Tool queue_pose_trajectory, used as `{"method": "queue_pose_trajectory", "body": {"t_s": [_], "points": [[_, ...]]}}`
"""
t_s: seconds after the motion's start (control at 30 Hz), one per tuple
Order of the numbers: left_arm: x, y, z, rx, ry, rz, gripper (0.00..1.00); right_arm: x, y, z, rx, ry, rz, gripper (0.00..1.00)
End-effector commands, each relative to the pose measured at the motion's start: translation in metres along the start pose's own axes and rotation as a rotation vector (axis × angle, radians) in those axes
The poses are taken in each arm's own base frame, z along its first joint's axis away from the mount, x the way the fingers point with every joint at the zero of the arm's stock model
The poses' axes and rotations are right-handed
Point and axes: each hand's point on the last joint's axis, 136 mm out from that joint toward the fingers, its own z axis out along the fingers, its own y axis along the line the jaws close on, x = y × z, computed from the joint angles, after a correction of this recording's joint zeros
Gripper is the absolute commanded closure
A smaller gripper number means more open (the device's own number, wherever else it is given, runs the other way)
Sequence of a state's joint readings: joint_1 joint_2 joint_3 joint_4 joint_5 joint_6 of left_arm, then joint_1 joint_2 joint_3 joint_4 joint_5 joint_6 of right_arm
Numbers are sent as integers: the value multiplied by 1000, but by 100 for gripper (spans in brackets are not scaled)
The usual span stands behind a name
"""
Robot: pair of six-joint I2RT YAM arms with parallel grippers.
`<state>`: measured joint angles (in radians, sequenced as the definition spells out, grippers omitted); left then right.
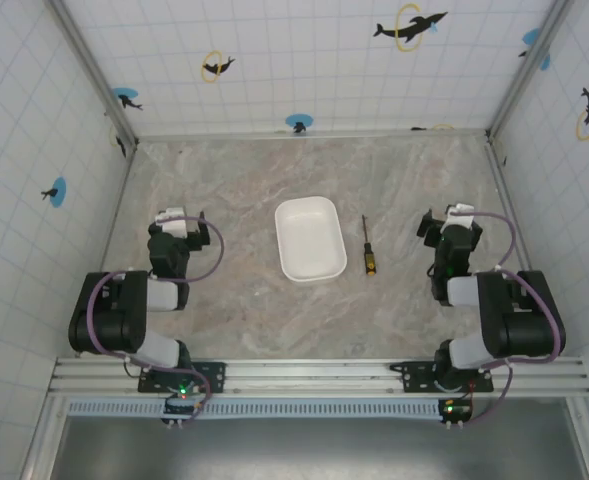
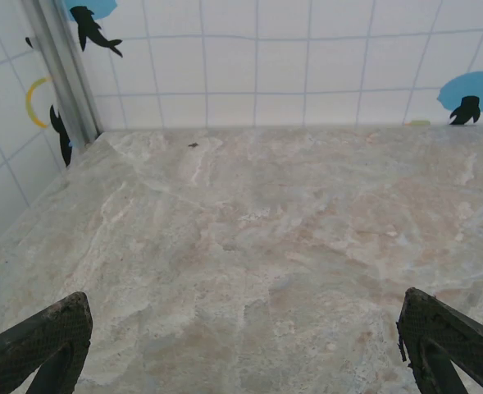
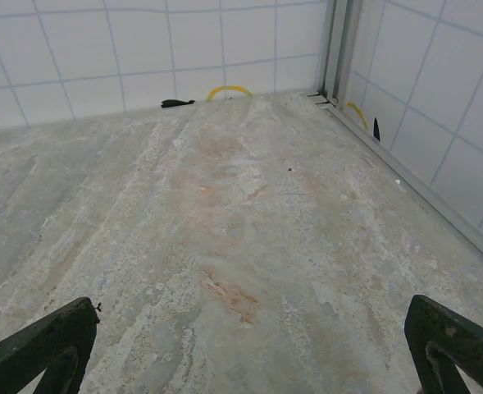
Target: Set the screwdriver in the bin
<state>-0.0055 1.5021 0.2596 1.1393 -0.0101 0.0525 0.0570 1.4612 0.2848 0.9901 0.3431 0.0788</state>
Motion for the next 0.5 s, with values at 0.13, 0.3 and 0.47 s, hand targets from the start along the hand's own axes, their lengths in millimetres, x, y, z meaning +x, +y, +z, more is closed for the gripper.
{"method": "queue_pose_trajectory", "body": {"t_s": [0.13,0.3,0.47], "points": [[-4,0,0,8,-26,-4,2,-13,-1,5,11,-33,13,1],[-4,0,-1,9,-25,-3,2,-14,-1,4,7,-41,14,1],[-4,0,0,8,-24,-5,2,-30,1,0,19,-24,-8,1]]}}
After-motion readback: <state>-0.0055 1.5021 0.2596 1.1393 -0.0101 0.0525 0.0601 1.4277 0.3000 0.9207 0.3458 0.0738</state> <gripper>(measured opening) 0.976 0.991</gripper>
